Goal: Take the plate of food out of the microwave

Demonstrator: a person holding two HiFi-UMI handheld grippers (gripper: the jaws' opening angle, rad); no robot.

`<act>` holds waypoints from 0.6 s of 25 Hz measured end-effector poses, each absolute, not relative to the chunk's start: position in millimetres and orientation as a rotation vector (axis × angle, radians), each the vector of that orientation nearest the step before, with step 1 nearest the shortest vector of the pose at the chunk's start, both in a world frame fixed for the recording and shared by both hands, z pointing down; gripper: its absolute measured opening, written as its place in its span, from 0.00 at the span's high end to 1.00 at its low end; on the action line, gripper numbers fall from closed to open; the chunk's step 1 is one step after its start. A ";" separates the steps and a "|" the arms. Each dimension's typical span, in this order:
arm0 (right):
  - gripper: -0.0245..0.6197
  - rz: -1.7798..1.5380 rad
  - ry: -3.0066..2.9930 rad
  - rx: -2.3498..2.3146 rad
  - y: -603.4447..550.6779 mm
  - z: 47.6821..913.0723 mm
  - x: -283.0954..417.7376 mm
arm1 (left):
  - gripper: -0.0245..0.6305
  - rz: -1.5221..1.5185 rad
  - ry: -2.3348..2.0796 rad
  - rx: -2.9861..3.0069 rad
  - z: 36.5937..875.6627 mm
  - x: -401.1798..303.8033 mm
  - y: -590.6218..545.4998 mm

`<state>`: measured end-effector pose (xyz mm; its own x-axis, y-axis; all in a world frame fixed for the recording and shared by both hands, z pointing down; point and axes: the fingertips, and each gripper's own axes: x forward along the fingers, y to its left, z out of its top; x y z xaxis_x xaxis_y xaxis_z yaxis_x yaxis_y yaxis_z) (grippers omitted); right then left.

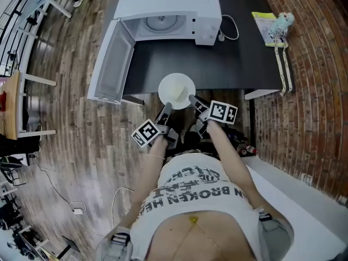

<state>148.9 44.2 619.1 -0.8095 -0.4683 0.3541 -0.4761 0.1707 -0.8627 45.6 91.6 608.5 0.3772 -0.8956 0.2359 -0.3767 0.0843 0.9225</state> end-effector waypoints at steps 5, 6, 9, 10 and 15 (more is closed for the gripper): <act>0.89 1.769 -2.396 0.958 46.4 621.5 151.2 | 0.91 -0.578 -1.200 1.494 611.1 48.5 94.7; 0.89 1.768 -2.395 0.957 46.6 621.8 151.6 | 0.91 -0.579 -1.201 1.492 611.5 49.0 95.2; 0.89 1.766 -2.392 0.955 47.3 621.9 153.0 | 0.91 -0.578 -1.203 1.487 611.9 50.5 96.7; 0.89 1.766 -2.392 0.953 47.8 621.8 153.2 | 0.91 -0.578 -1.204 1.486 611.8 50.8 97.3; 0.89 1.760 -2.394 0.944 47.0 621.4 153.6 | 0.91 -0.583 -1.209 1.483 611.5 51.3 97.2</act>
<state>153.6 47.0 621.4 -0.8163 -0.4514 0.3605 -0.4787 0.1792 -0.8595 51.3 97.2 611.5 0.3622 -0.8997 0.2436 -0.3700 0.1011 0.9235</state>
